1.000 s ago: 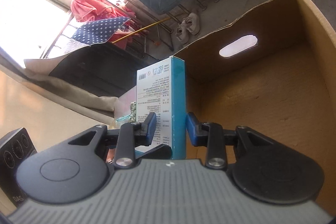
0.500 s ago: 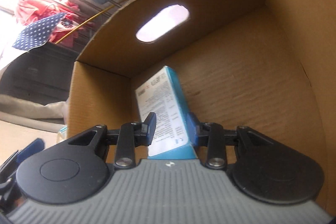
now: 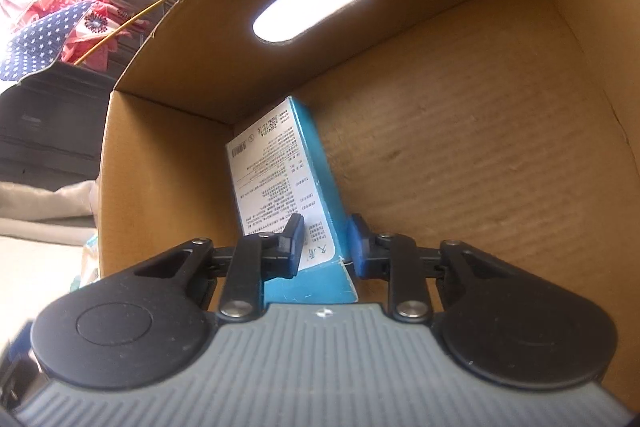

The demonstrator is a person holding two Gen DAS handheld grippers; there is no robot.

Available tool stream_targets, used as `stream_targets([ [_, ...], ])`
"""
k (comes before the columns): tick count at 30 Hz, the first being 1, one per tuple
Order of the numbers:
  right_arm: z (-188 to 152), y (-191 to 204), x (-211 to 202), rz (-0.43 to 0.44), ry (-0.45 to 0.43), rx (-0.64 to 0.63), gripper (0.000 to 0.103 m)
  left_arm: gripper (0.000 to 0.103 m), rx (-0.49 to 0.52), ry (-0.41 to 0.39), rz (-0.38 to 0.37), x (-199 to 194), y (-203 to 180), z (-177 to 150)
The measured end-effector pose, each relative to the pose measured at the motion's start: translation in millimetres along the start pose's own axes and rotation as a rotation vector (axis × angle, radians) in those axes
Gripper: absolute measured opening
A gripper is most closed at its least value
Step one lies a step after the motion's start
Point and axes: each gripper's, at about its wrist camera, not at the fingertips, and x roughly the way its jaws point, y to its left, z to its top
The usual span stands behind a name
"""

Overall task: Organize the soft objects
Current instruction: 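Lower the medicine box into the cardboard box and open the right gripper, then move the right gripper to the clear snack packet and grasp it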

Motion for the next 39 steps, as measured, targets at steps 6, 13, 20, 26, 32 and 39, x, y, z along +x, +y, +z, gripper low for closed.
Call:
stream_targets([
  [6,-3.4,17.4,12.4,-0.004,-0.036,0.015,0.022,0.072,-0.046,0.011,0.038,-17.2,31.2,-27.1],
  [13,-7.4,31.1,16.7,-0.006,-0.078,0.025,0.022,0.074,-0.064,0.014,0.112,-34.5,52.5,-62.7],
  [20,-5.1,34.6,13.0,0.033,-0.088,0.012,0.032,0.077,-0.089,-0.015,0.162,-61.4,72.5,-100.5],
  [26,-16.5,19.5,-41.8,0.047,-0.168,-0.009,0.047,0.078,-0.081,-0.039,0.208,-84.5,81.9,-125.9],
  [32,-39.3,35.7,-92.9,0.101,-0.221,-0.072,0.048,0.078,-0.096,-0.073,0.229,-106.5,93.2,-149.5],
  [39,-74.4,80.2,-120.1,0.215,-0.187,-0.172,0.048,0.078,-0.095,-0.115,0.303,-124.3,104.6,-168.3],
])
